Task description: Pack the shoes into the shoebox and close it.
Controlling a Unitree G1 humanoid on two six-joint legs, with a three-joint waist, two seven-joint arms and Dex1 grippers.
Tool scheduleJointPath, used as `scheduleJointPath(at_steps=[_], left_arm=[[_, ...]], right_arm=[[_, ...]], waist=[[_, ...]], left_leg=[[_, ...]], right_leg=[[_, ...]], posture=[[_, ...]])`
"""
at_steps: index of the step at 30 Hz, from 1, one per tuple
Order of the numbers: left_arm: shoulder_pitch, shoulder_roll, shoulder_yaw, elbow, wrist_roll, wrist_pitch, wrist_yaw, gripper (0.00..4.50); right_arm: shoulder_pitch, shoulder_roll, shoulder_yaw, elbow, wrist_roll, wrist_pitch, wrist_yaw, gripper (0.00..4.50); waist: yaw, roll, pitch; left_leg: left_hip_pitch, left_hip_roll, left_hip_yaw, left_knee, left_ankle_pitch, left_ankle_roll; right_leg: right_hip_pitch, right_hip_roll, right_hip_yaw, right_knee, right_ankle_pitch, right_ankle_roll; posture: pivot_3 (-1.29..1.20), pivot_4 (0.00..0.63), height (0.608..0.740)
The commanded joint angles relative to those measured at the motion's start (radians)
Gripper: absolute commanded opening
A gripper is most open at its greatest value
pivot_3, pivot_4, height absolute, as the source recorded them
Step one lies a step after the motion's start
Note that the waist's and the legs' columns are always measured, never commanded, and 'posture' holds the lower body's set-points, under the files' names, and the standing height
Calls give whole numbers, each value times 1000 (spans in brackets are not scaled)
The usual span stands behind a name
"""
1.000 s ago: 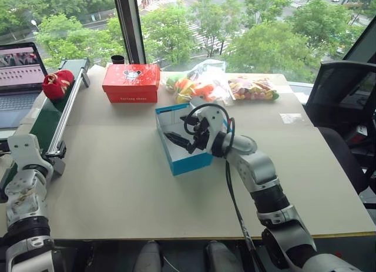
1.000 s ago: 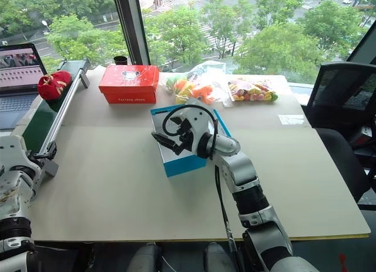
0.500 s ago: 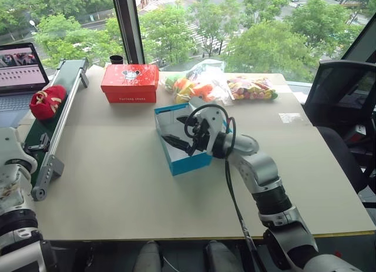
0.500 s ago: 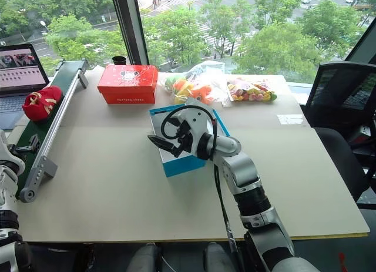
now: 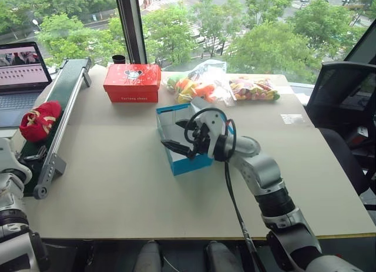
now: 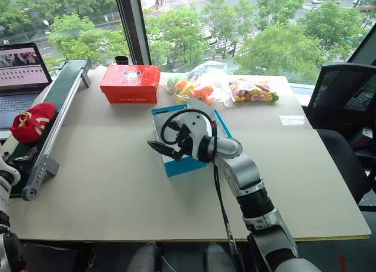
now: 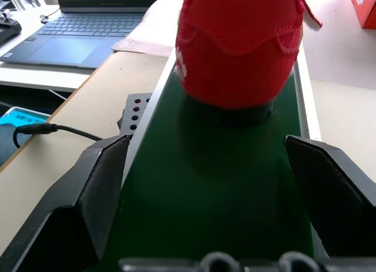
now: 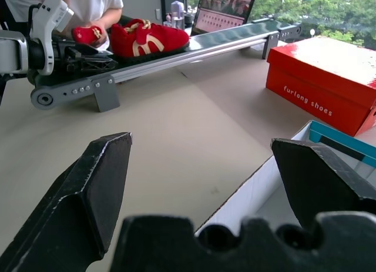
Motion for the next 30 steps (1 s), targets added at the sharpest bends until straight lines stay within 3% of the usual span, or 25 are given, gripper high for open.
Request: scheduleJointPath(at_steps=[1,7,10,13,15,18,23,30], left_arm=[[-30,47,-11,19,16,-41,-10,4500],[-47,57,-35,45,30,-64,-19,4500],[-57,40,-45,46,29,-65,-39,3853],[-81,2,-60,-19,15,-38,-56,2826],[-95,-33,-80,-105,5,-7,-69,2488],[-114,-98,-97,-302,-35,58,-57,2488],[-181,-266,-213,-740,-98,241,2,2488],[-258,-452,-334,-1034,-152,424,88,2488]], right_arm=[[-1,-2,-11,-46,2,-10,-5,4475],[2,-9,-3,-49,-6,-11,-4,4475],[-1,-14,-4,-46,-13,-13,-5,4500],[-2,-22,-11,-48,-12,-8,-5,4500],[-7,-27,-20,-49,-7,0,-7,4500],[-35,-7,-85,-49,46,49,-43,4500],[-119,86,-313,-21,280,274,-191,4500],[-183,152,-511,28,508,526,-389,4500]], waist=[[0,0,0],[-2,0,0],[1,0,0],[13,0,0],[26,0,0],[43,-1,0],[50,-3,0],[24,-3,0]], left_leg=[[0,0,0,0,0,0],[0,0,0,0,0,0],[0,0,0,0,0,0],[0,0,0,0,0,-1],[0,0,0,1,1,-1],[0,0,-1,2,1,-2],[-8,1,-6,5,2,-2],[-7,0,-9,4,2,-2]], right_leg=[[0,0,0,0,0,0],[0,0,0,0,0,0],[0,0,0,0,0,0],[0,0,-1,1,0,0],[0,0,-1,1,0,0],[2,0,-3,1,0,0],[0,0,-8,1,1,-1],[1,0,-9,0,1,-2]], posture=[[0,150,739],[0,150,739],[0,150,739],[0,150,739],[0,150,739],[0,150,739],[0,150,739],[0,150,739]])
